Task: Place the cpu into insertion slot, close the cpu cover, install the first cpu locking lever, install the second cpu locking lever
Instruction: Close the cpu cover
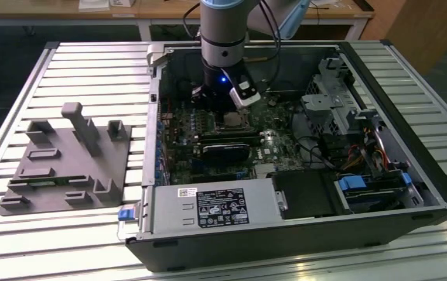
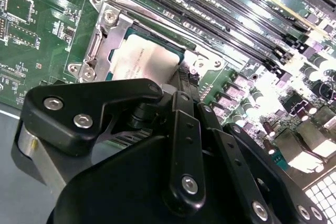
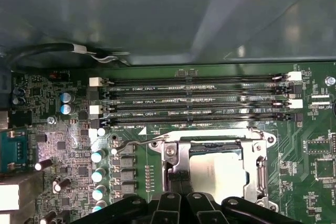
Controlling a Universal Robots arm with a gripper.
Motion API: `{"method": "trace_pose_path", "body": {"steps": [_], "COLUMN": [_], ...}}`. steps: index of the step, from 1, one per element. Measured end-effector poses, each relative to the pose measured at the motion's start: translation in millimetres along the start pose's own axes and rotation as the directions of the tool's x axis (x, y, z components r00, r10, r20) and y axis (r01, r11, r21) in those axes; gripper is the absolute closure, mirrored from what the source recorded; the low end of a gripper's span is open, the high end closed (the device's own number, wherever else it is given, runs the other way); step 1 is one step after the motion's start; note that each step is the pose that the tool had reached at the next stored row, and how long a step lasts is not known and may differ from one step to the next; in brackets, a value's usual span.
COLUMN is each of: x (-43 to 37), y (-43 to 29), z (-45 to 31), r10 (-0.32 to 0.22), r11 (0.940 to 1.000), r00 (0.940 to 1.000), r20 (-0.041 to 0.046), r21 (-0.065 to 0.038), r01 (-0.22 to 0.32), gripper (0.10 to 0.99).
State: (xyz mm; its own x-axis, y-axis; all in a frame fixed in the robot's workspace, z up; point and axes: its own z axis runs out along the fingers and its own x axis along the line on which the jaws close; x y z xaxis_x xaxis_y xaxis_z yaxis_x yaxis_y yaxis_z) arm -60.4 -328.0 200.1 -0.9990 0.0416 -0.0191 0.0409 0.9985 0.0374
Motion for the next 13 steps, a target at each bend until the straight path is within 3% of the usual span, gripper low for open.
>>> {"method": "trace_pose_path", "body": {"steps": [9,13], "x": [-2.0,-2.1], "y": [0.1,0.3], "z": [0.5,-4.4], "r10": [-0.018,-0.018], "r11": [0.9998,0.9998], "r00": [0.9998,0.9998], "r20": [-0.0006,-0.0007], "r21": [0.000,0.000], "r01": [0.018,0.018], "gripper": [0.980,0.980]}}
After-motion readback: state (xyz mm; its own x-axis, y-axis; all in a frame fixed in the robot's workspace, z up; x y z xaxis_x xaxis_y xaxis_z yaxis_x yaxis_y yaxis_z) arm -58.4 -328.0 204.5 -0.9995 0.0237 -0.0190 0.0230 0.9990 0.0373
